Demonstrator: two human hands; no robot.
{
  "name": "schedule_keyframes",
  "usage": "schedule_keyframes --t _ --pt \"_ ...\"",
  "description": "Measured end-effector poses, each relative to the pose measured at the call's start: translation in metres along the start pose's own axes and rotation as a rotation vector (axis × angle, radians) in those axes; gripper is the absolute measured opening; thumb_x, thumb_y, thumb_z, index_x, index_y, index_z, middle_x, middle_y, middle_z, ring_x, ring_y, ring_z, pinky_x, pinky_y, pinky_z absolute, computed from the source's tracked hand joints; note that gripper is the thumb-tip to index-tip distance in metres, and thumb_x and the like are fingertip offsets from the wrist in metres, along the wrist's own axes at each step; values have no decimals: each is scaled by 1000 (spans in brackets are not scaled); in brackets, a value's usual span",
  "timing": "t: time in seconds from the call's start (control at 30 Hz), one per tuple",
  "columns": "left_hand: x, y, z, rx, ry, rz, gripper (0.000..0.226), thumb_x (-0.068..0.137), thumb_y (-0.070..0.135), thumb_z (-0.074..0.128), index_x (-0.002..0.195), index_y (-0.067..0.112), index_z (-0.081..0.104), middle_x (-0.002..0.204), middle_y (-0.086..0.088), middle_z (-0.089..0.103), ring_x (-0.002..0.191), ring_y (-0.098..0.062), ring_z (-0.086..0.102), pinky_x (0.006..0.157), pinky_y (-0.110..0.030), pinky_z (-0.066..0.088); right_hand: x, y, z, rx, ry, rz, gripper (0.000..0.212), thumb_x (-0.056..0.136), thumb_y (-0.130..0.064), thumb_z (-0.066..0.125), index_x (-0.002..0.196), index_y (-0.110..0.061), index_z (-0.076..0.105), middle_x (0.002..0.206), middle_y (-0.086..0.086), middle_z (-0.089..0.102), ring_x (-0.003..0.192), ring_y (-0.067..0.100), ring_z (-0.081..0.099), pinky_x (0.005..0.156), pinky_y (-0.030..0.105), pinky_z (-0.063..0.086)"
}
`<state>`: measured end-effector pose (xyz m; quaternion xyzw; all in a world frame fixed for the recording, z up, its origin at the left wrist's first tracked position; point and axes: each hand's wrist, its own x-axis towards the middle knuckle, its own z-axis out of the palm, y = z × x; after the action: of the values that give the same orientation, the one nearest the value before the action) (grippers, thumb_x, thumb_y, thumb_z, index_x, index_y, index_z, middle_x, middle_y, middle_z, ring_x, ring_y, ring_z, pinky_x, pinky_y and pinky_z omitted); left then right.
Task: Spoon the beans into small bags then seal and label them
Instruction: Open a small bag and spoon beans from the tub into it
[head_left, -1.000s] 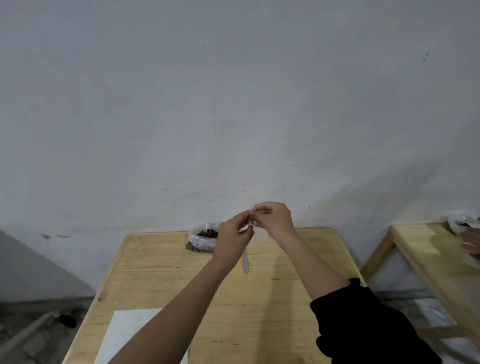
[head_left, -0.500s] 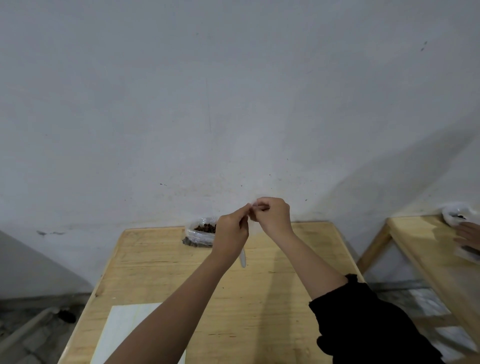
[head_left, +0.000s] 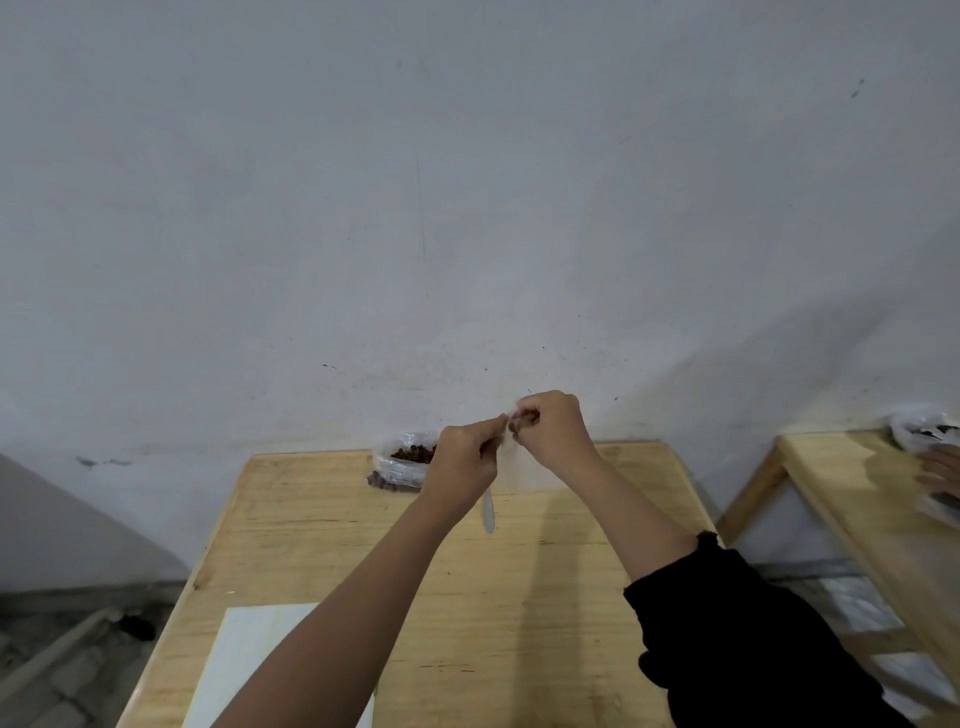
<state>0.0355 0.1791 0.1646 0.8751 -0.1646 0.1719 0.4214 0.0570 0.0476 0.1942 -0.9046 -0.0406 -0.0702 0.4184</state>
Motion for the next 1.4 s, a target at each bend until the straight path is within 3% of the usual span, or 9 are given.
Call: schedule_keyframes --t 0.1,0.17,0.23,0.37,0.5,0.7,0.87,1.2,1.4 --pt "-1 0 2 -31 12 -18 33 83 -12 52 111 -2 66 91 -16 73 78 -24 69 69 -22 51 -1 -2 -2 -19 -29 -9 14 76 9 57 66 6 67 58 8 57 50 6 43 47 7 36" --pt "-1 0 2 -82 42 -66 31 83 -12 53 111 -3 66 95 -16 72 86 -19 68 74 -13 51 -3 0 -1 -12 9 -18 15 78 6 58 65 5 66 58 9 56 51 7 42 50 7 33" --pt "-1 1 1 -170 91 -167 27 84 -9 58 109 -3 67 97 -14 72 89 -11 65 76 -2 45 -6 0 2 20 76 -17 16 80 3 60 66 1 66 57 2 55 55 9 48 55 7 36" --pt "2 6 1 -318 91 -312 16 84 -2 63 98 1 71 85 -2 69 74 5 64 72 -7 49 -12 -3 5 199 113 52 17 84 -2 60 73 -9 70 65 -6 65 66 8 63 69 17 52" --pt "0 7 6 -280 107 -245 16 86 -2 60 93 4 73 81 -1 71 79 -14 68 78 -29 56 -13 -4 11 300 136 151 6 82 -9 66 82 -9 71 76 1 69 78 16 68 79 32 57" --pt "-6 5 9 -200 129 -204 17 86 -1 60 95 5 72 79 -2 71 74 -16 67 75 -34 56 -16 -8 10 348 139 205 9 83 1 63 87 0 71 71 3 65 72 19 67 76 30 58" --pt "-2 1 10 -75 84 -122 14 84 -2 57 87 0 70 71 -18 68 64 -30 64 68 -46 54 -15 -7 6 334 121 188 15 80 10 60 82 -1 71 63 0 61 61 13 61 59 11 53" --pt "2 -1 5 50 -18 -35 12 79 -4 60 82 -1 71 62 -16 66 57 -31 61 57 -40 51 -11 4 -3 175 31 86 17 78 10 61 70 -2 70 54 -3 58 45 -1 55 56 10 48" --pt "-4 -1 7 28 -79 -89 10 79 -4 58 77 -4 68 63 -19 65 61 -33 61 59 -40 48 -11 12 2 64 9 15 12 77 11 63 77 3 72 61 -12 59 56 -3 56 63 8 45"
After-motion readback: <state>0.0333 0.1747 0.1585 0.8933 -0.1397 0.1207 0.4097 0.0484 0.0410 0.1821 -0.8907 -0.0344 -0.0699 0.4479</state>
